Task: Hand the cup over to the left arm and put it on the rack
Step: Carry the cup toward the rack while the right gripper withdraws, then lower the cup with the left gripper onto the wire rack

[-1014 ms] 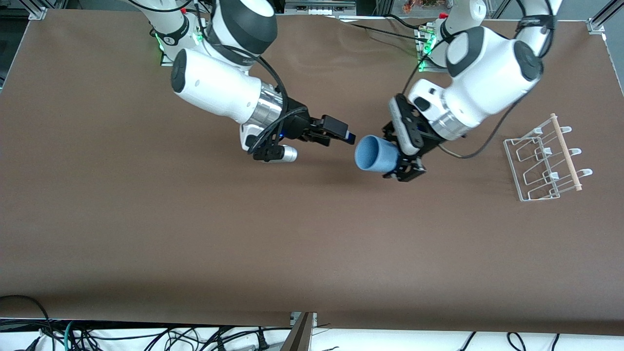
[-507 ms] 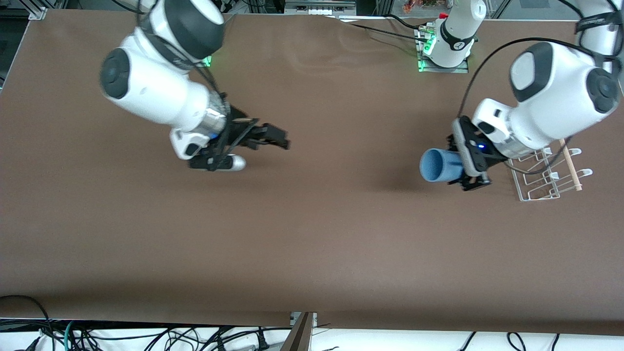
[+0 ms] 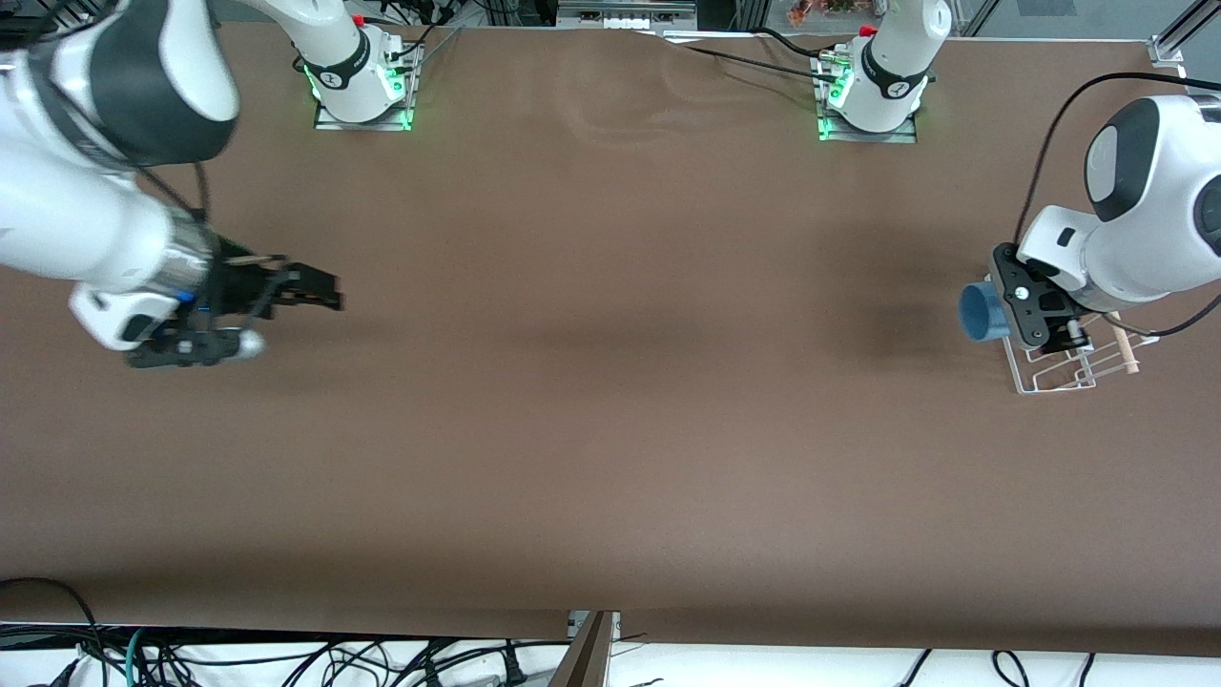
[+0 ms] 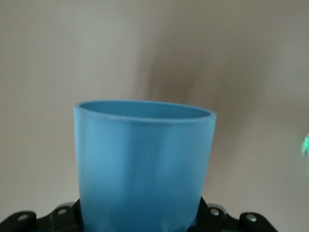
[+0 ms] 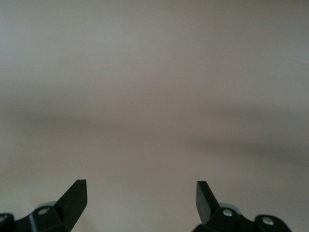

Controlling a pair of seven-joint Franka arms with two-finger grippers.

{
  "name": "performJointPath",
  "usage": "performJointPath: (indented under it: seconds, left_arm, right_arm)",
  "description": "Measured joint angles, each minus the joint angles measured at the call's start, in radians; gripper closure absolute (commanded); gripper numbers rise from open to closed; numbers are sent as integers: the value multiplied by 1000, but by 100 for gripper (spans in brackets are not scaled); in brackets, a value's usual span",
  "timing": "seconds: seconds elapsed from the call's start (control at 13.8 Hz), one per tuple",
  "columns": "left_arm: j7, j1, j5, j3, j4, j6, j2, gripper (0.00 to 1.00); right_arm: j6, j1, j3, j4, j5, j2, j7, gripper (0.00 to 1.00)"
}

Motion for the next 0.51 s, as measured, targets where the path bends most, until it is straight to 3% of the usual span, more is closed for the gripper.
performJointPath:
  seconds: [0.14, 0.29, 0.43, 0.51]
  left_arm:
    - [-72, 0, 180, -2, -7, -87, 3, 100]
    - [-124, -1, 347, -4, -18, -161, 10, 100]
    - [-139, -1, 525, -4, -58, -178, 18, 100]
    - [-152, -2, 621, -6, -90, -179, 24, 100]
  right_arm:
    - [-69, -1, -42, 2, -104, -17, -55, 0]
    - [-106, 1, -39, 16, -184, -48, -58, 0]
    - [-123, -24, 7, 22, -231, -86, -57, 0]
    - [-137, -72, 68, 20, -255, -102, -52, 0]
